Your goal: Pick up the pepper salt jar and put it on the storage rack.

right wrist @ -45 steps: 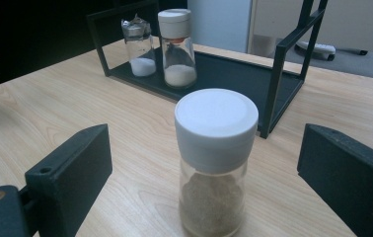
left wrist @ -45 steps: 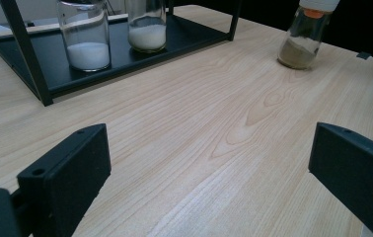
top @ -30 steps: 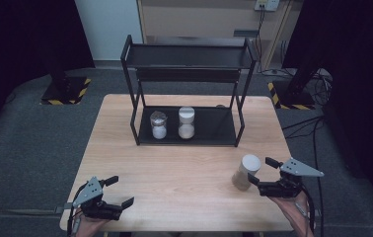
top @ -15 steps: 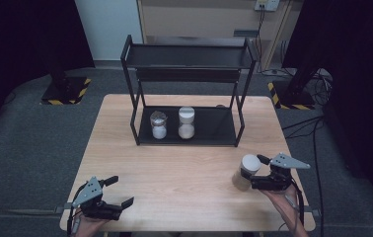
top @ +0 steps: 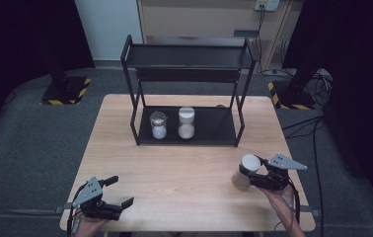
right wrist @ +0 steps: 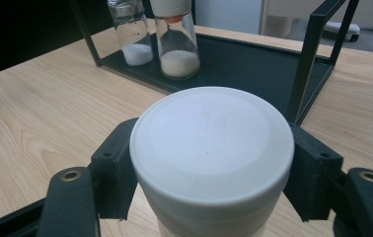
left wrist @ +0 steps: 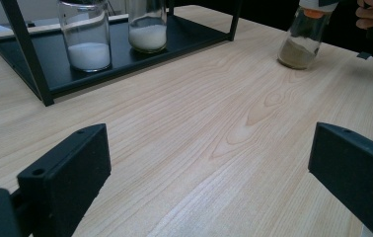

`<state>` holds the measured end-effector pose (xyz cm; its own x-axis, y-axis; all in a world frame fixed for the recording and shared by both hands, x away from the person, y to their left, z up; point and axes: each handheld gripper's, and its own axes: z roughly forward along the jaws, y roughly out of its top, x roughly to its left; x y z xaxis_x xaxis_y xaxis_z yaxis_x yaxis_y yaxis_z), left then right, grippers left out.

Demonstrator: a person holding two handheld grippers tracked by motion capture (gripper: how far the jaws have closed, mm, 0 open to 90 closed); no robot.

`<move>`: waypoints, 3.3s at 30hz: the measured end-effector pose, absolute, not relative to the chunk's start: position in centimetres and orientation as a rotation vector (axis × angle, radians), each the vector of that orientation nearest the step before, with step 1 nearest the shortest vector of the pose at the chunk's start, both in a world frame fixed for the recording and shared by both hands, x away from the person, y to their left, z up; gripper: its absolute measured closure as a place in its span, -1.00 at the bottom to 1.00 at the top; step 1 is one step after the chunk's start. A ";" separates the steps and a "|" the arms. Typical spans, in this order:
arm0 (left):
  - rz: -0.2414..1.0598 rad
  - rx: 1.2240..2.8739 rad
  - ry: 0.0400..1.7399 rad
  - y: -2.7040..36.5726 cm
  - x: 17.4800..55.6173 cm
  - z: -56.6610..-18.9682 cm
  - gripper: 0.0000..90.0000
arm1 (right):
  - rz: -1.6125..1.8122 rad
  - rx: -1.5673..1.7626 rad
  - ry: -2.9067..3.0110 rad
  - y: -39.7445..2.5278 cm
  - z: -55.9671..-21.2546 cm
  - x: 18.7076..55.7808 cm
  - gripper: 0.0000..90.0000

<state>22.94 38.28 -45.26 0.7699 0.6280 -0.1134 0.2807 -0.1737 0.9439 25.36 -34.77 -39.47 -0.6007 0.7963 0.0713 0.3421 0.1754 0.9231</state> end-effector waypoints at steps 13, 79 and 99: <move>0.359 1.764 0.711 38.3 23.0 -45.3 -0.97 | 1.392 1.064 2.036 -34.1 -37.9 25.6 -0.27; 0.353 1.765 0.706 38.4 23.0 -45.2 -0.97 | 1.365 1.040 2.078 -26.3 -31.7 34.8 -0.27; 0.352 1.765 0.705 38.4 23.0 -45.3 -0.97 | 1.300 1.122 1.987 -24.5 -32.0 38.1 -0.26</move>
